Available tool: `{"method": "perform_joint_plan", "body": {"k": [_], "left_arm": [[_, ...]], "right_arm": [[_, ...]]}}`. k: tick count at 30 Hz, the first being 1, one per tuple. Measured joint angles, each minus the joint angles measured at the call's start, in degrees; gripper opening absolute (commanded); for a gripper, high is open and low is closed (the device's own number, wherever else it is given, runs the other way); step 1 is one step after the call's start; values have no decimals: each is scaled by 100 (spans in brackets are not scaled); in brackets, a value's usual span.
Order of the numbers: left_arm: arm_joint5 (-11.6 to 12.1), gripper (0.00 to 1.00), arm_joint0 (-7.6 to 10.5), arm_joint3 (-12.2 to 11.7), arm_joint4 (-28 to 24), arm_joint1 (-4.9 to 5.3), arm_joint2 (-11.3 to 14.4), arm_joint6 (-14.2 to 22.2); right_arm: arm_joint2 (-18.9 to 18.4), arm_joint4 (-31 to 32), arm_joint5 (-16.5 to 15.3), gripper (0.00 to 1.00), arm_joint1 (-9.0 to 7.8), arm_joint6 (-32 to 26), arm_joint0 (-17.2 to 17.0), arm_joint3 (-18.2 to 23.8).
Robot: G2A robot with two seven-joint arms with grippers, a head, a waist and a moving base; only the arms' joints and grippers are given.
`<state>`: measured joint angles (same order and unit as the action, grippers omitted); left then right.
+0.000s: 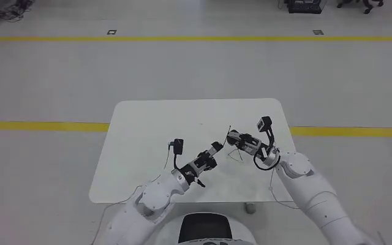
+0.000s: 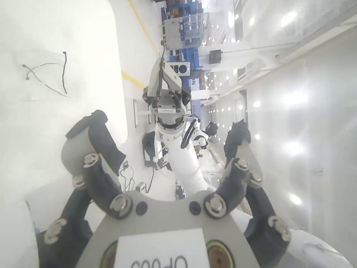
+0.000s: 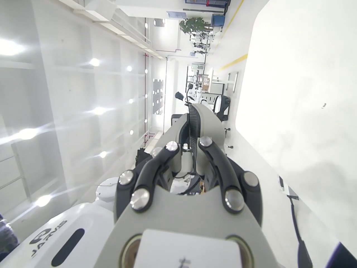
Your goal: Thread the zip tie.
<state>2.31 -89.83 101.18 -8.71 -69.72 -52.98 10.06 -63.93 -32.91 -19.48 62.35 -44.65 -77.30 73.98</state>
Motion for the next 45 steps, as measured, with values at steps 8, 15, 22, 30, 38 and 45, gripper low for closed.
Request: {"method": "perform_joint_plan", "body": {"k": [8,15,22,30,38,45], "left_arm": [[315,100,97,-146,-100,-84,158,-565],[355,100,112,-201,48,-109,269,-689],[412,100,240,-325,177,-190,459,-1131],[457,100,249,-363,167,-199,463,-1122],[495,90,228,-405,151,-206,428,-1137],[551,62,224,-446,96,-208,401,-1046]], "right_arm": [[23,-25,0,0,59,147,-26,21],[109,77,64,0,89,302,-75,143],[197,49,16,0,143,374,-81,145],[205,153,75,0,151,486,-129,251],[140,306,12,0,157,519,-219,302],[53,388,0,0,163,470,-278,365]]}}
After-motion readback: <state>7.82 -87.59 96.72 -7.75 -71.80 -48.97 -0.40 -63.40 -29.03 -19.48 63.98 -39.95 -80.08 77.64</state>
